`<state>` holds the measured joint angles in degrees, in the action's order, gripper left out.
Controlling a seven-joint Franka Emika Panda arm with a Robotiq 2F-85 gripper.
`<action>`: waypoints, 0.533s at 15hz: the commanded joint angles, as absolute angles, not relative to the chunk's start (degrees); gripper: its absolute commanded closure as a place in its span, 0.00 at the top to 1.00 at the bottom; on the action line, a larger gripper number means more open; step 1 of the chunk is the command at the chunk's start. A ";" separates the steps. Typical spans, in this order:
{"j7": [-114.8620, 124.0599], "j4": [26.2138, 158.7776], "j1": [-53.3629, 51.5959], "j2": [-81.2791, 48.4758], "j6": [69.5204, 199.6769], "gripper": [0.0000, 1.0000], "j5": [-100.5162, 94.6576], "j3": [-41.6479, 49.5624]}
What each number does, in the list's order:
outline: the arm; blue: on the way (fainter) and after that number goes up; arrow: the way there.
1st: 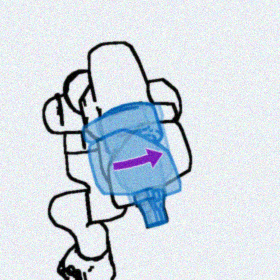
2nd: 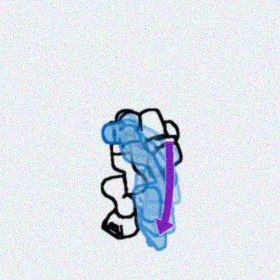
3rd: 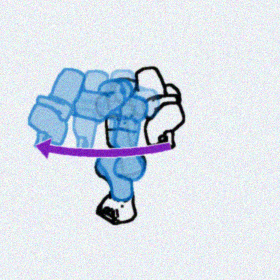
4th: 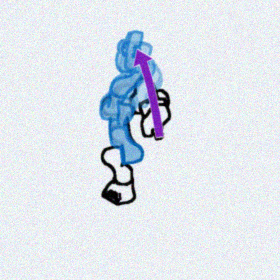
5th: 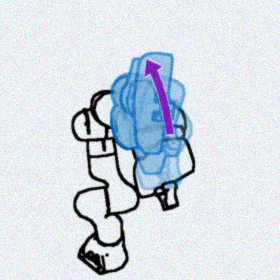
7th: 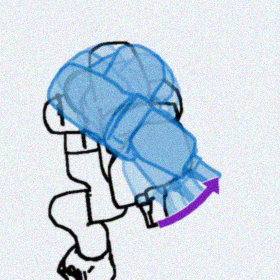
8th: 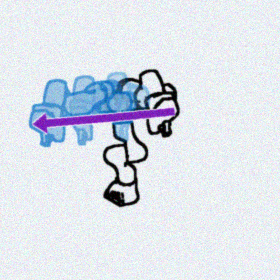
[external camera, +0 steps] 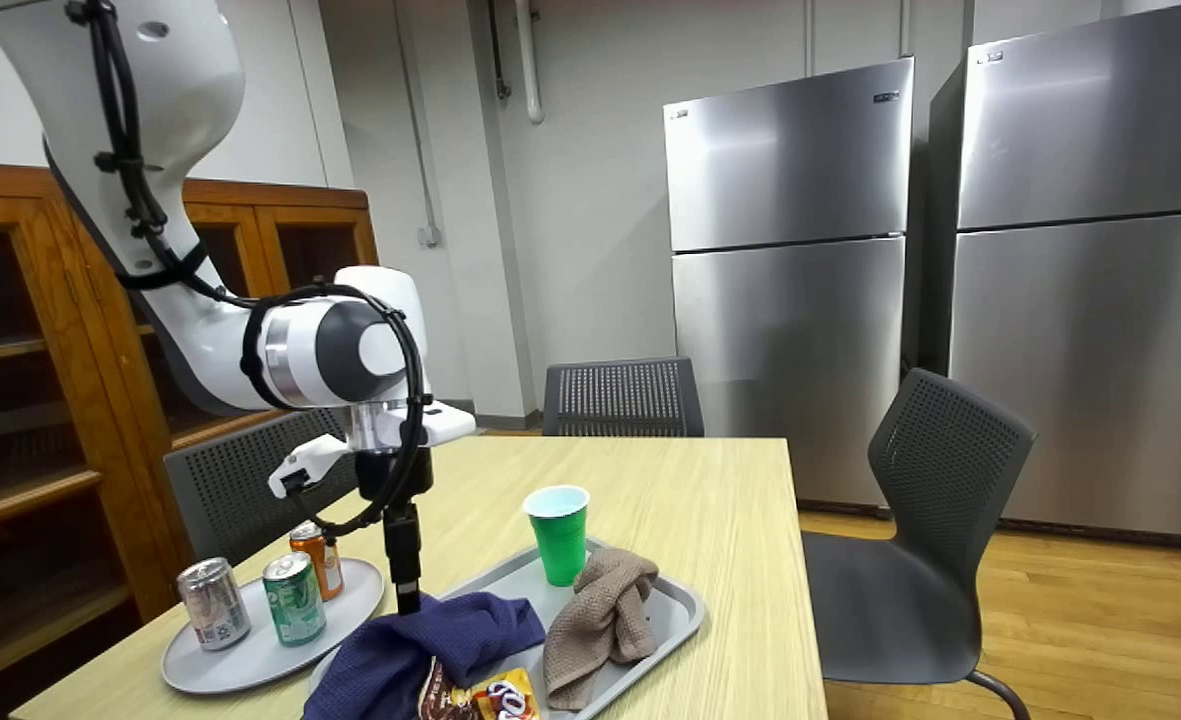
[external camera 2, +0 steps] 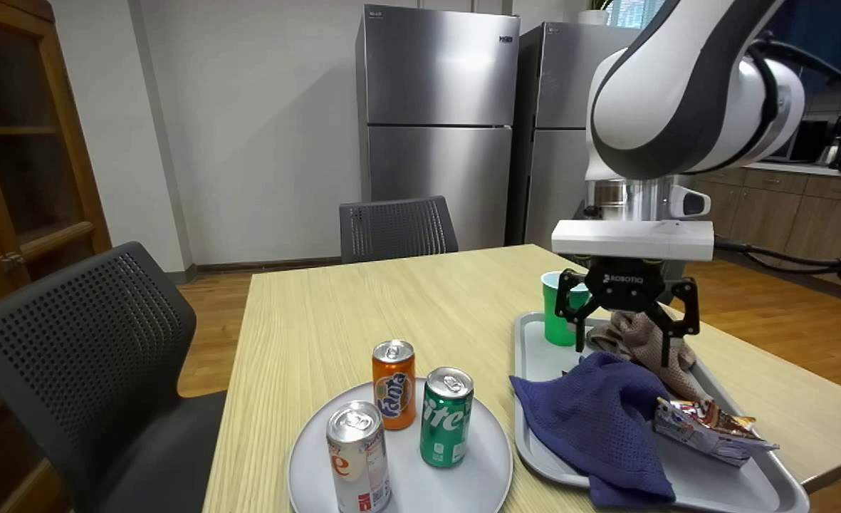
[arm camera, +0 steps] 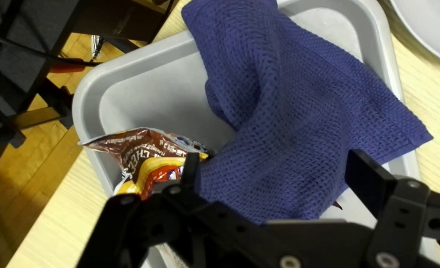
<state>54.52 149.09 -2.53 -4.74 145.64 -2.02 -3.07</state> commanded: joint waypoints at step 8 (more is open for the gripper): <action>64.83 148.47 -6.42 -12.30 147.83 1.00 -3.03 -0.32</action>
